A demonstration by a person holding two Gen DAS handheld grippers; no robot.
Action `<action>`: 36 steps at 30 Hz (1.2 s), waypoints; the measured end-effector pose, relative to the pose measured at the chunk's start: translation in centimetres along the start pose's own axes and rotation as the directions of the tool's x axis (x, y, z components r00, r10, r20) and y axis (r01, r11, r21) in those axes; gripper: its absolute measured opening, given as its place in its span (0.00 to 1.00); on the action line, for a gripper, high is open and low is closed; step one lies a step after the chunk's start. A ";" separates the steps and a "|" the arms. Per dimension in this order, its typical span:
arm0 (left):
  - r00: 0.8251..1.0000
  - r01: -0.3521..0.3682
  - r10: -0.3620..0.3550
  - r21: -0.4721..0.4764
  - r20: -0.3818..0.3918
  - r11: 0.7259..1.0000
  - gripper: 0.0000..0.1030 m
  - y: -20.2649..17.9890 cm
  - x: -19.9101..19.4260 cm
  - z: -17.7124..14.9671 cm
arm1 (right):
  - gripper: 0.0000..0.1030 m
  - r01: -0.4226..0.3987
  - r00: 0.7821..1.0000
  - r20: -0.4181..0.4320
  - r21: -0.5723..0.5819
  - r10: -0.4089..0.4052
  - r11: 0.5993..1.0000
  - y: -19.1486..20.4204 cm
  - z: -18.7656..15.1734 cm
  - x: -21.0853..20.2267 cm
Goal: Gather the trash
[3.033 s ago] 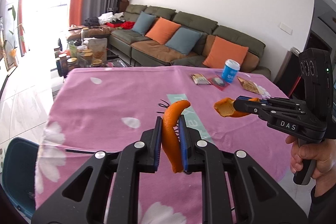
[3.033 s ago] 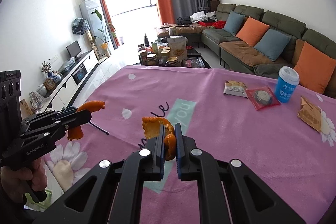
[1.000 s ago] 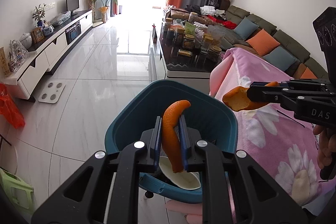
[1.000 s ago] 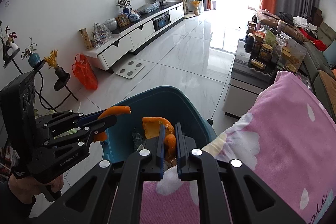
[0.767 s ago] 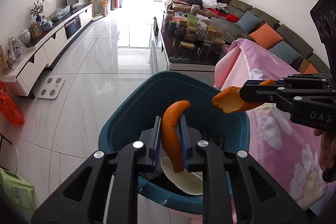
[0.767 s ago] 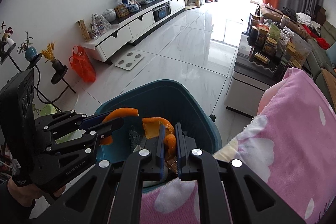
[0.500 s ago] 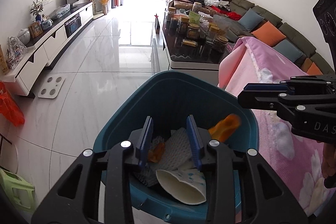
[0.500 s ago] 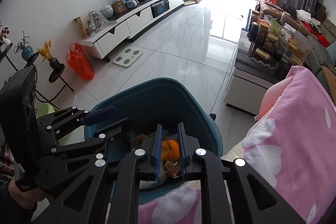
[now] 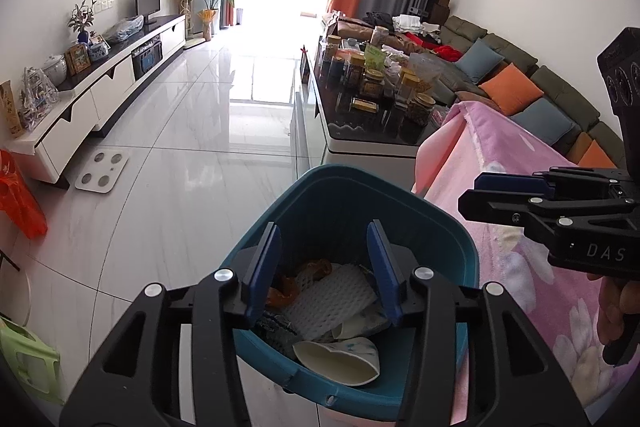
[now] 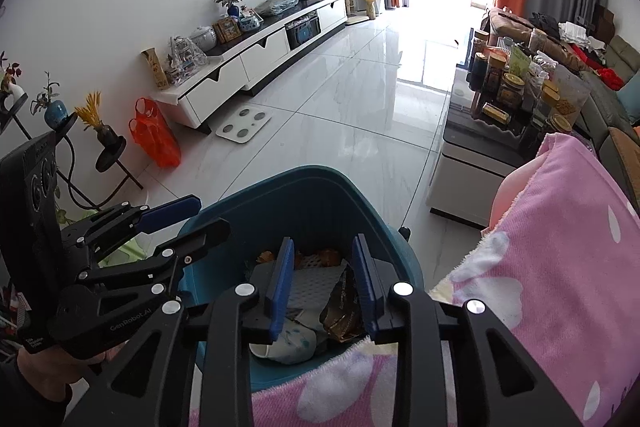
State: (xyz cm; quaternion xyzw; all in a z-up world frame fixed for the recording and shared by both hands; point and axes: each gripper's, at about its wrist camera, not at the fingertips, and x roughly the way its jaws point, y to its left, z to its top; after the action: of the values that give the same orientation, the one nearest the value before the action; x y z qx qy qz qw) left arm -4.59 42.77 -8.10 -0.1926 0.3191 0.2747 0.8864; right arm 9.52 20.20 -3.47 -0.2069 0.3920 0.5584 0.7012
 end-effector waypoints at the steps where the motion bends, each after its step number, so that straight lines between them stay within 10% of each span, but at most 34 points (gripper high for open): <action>1: 1.000 -0.001 0.001 0.005 0.009 1.000 0.47 -0.1 -0.4 0.1 | 0.31 -0.001 1.000 0.006 0.002 0.001 1.000 0.0 0.0 -0.2; 21: 0.983 0.056 -0.073 0.102 0.169 0.993 0.89 -6.1 -7.8 2.2 | 0.91 0.117 0.963 0.229 0.110 -0.140 0.987 -4.2 -3.9 -10.1; 36: 0.941 0.151 -0.213 0.237 0.263 0.960 0.94 -15.9 -12.9 1.1 | 0.93 0.219 0.874 0.374 0.265 -0.309 0.939 -8.2 -11.7 -19.5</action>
State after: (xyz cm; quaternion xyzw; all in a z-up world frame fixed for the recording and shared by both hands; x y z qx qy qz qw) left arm -2.69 26.34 4.00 -0.0833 0.1960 0.1802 0.9603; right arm 12.17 -2.81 3.49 -0.0600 0.2618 0.4421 0.8558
